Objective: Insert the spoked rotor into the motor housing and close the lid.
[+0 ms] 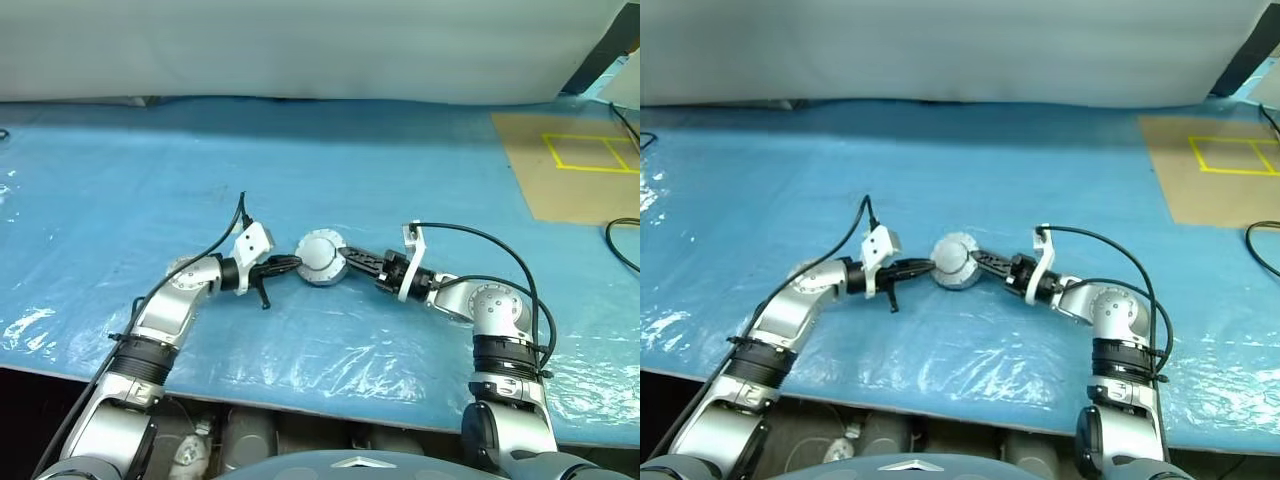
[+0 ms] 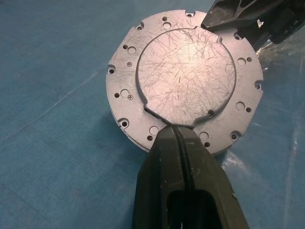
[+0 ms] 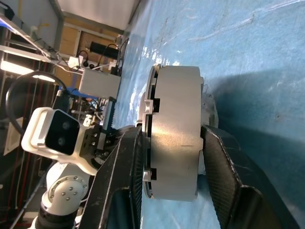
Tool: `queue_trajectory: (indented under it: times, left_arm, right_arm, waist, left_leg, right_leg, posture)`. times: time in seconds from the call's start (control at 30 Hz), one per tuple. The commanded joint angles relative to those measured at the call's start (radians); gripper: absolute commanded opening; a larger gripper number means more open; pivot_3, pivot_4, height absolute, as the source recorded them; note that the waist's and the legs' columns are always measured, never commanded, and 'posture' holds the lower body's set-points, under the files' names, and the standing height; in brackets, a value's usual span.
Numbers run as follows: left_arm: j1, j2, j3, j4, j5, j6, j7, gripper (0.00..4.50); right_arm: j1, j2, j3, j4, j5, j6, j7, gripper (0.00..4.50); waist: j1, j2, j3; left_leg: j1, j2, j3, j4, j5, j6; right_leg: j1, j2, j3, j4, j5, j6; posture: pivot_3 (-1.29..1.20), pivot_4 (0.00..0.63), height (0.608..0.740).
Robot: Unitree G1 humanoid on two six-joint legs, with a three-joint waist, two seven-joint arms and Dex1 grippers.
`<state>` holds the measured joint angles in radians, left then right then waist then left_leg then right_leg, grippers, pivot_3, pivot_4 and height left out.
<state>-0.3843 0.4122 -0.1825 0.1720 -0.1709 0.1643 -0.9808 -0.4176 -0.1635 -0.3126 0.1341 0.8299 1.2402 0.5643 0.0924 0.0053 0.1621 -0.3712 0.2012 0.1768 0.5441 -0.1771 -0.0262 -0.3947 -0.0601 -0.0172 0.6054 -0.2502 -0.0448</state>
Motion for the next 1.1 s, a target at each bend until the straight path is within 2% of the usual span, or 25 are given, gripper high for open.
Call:
queue_trajectory:
  times: [0.03,0.27,0.43,0.53,0.63,0.83,1.1]
  left_arm:
    - [0.01,-0.025,-0.051,-0.006,0.017,0.032,0.002,0.0]
    - [0.005,-0.029,-0.016,-0.043,-0.014,0.043,0.009,0.0]
    - [0.0,-0.071,0.131,-0.233,-0.239,0.188,0.027,0.0]
    - [0.011,-0.057,0.204,-0.328,-0.354,0.3,0.03,0.0]
    - [0.029,-0.032,0.279,-0.375,-0.453,0.401,0.038,0.0]
    - [0.082,0.047,0.292,-0.389,-0.482,0.439,0.026,0.0]
    - [0.059,-0.005,0.39,-0.255,-0.569,0.5,0.14,0.0]
  right_arm:
    - [-0.026,0.059,0.074,-0.04,0.058,0.027,0.041,1.43]
    - [-0.013,0.045,0.057,0.016,0.011,-0.005,0.011,1.43]
    - [0.0,0.032,0.056,0.053,-0.014,-0.022,-0.002,1.4]
    - [-0.004,0.03,0.037,0.062,-0.003,-0.015,-0.012,1.35]
    - [-0.008,0.031,0.013,0.067,0.027,0.002,-0.015,1.35]
    - [-0.017,0.034,-0.003,0.072,0.042,0.005,-0.026,1.35]
    - [-0.107,0.09,-0.097,0.035,0.164,0.048,-0.063,1.35]
  waist:
    - [0.0,0.0,0.0]
    - [0.0,0.0,0.0]
    - [-0.004,0.0,0.001]
    - [-0.007,0.0,0.001]
    - [-0.006,-0.002,0.002]
    - [-0.005,-0.001,0.001]
    - [-0.001,-0.001,0.002]
  left_leg:
    - [0.0,0.0,0.0,0.0,0.0,0.0]
    - [0.001,0.0,0.0,0.0,0.0,0.0]
    - [-0.001,0.0,0.0,0.0,0.0,0.0]
    - [-0.011,0.001,0.0,0.002,0.0,0.0]
    - [-0.014,0.001,0.0,0.002,0.0,-0.001]
    - [-0.012,0.001,0.0,0.002,-0.001,-0.002]
    - [-0.012,0.003,0.0,0.006,-0.001,-0.003]
  right_leg:
    - [0.0,0.0,0.0,0.0,0.0,0.0]
    - [0.0,0.0,0.0,0.0,0.0,0.0]
    - [-0.002,0.0,0.0,0.001,0.0,0.0]
    - [-0.011,0.001,0.0,0.003,0.001,0.001]
    - [-0.012,0.001,-0.003,0.003,0.003,0.004]
    - [-0.01,0.003,-0.004,0.002,0.002,0.003]
    - [-0.01,0.003,-0.005,0.004,0.002,0.003]
  posture:
    - [0.0,0.15,0.74]
    - [0.0,0.15,0.74]
    - [0.0,0.15,0.74]
    - [0.0,0.15,0.74]
    - [0.0,0.15,0.74]
    - [0.0,0.15,0.74]
    - [0.0,0.15,0.74]
